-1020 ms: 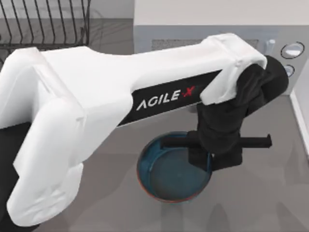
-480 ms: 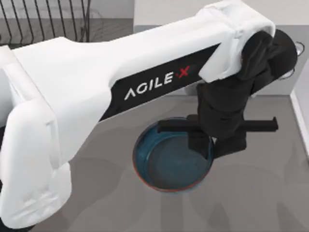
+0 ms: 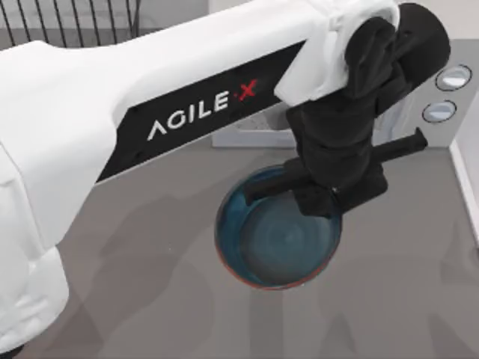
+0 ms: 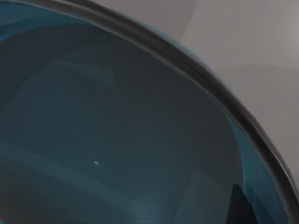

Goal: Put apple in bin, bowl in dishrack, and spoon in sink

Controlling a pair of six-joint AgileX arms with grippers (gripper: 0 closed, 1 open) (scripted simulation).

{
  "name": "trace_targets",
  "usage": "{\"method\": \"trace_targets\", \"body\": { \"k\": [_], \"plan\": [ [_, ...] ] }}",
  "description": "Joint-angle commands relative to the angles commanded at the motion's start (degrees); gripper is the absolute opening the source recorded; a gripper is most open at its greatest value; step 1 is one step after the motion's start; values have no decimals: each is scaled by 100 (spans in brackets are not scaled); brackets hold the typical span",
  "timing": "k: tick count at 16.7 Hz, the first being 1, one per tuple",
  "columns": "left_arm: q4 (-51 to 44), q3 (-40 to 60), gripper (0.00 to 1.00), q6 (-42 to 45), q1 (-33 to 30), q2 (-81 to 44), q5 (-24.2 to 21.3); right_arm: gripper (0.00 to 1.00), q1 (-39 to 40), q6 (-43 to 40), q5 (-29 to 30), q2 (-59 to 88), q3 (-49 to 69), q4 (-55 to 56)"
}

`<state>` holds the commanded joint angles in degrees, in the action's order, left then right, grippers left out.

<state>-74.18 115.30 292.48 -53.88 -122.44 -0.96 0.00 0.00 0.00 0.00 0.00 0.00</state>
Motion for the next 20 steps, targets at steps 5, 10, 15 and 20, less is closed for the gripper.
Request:
{"method": "trace_targets", "body": {
  "k": [5,10,15,20],
  "plan": [
    [1054,-490,0,-2629,427,963,-83,100,0,0,0,0,0,0],
    [2322,-1121,0,-6229,1022,2143,-163,100,0,0,0,0,0,0],
    [3583,-1890,0,-10426,1830,3404,-268,100,0,0,0,0,0,0],
    [4647,-2702,0,-14909,2806,4582,-436,100,0,0,0,0,0,0]
  ]
}}
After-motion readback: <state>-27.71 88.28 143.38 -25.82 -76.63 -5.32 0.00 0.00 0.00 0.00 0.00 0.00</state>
